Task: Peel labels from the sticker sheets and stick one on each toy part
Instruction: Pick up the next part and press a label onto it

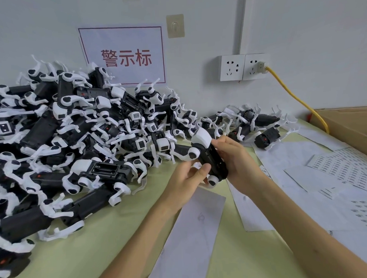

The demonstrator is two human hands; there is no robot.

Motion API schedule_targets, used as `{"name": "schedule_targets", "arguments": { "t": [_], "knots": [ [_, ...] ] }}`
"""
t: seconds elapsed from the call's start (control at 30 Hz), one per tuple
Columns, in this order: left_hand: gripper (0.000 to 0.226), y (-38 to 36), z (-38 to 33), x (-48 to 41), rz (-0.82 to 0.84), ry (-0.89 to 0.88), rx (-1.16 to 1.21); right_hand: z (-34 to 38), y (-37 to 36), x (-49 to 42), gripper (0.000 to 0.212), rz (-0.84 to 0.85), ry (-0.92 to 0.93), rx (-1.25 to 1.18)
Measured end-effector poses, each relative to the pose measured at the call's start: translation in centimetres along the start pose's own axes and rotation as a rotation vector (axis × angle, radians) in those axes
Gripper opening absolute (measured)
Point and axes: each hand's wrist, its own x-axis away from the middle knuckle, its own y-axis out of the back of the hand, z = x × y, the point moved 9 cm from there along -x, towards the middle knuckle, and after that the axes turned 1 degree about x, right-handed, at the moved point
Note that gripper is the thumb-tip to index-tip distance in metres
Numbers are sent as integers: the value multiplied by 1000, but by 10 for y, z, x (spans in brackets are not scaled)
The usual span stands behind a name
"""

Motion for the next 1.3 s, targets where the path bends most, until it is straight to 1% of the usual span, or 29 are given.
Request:
{"name": "schedule_targets", "arguments": {
  "t": [0.1,0.13,0.2,0.27,0.3,0.4,0.43,0.47,0.5,0.53,0.57,0.6,0.63,0.7,0.73,0.77,0.8,0.83,0.87,0.97,1.0,1.03,1.07,1.1,1.13,1.17,1.2,1.27,1.3],
  "knots": [
    [42,3,0,-1,-50,30,100,10,0,1,13,-39,140,131],
    [41,7,-2,-1,-92,35,148,14,-2,1,16,-62,212,210],
    [47,16,-1,-1,-192,56,250,18,-13,4,28,-64,321,354],
    [52,25,1,-1,-264,79,327,15,-24,6,33,-36,356,418],
    [49,29,3,-1,-292,87,355,13,-27,6,32,-31,368,460],
    [28,44,4,-3,-375,94,426,17,-23,9,23,-101,427,570],
    [26,49,4,-3,-409,94,451,20,-19,9,19,-134,438,569],
    [31,54,2,-1,-445,92,476,22,-15,9,14,-152,434,564],
    [44,58,0,0,-468,89,504,23,-12,7,7,-140,415,575],
    [57,61,-1,1,-483,88,531,23,-11,5,7,-101,381,623],
    [65,63,-2,1,-492,87,554,20,-12,2,15,-33,336,717],
    [64,65,-3,2,-500,83,566,13,-14,0,22,60,265,842],
    [58,66,-3,2,-501,84,572,1,-14,-2,25,166,166,989],
    [51,66,-2,2,-498,111,578,-29,-13,5,20,392,-70,1258],
    [52,65,0,2,-491,122,585,-39,-11,10,17,461,-159,1325],
    [53,64,1,1,-480,133,599,-41,-9,11,17,489,-180,1335],
    [54,63,3,0,-473,140,616,-35,-8,8,19,465,-133,1310],
    [55,63,3,0,-467,142,636,-21,-7,3,23,370,-30,1254],
    [57,64,3,-1,-464,145,650,1,-2,-3,25,189,104,1176],
    [63,70,5,-1,-476,146,636,76,47,20,18,-601,560,846],
    [66,72,4,-1,-473,132,628,90,60,40,15,-794,702,749],
    [67,73,3,-1,-464,121,622,99,64,57,13,-906,834,712],
    [62,73,2,-2,-449,118,611,104,63,68,12,-949,947,732],
    [49,73,3,-2,-434,131,591,106,58,73,9,-934,1037,780],
    [33,70,4,-2,-409,163,572,107,50,73,9,-869,1099,831],
    [24,66,6,-2,-384,201,566,104,38,70,10,-768,1134,878],
    [21,62,11,-2,-370,248,570,100,25,65,12,-646,1142,923],
    [23,55,20,0,-360,340,594,83,-5,53,12,-403,1114,1020],
    [30,51,24,1,-352,372,598,72,-17,48,13,-302,1079,1062]
  ]
}}
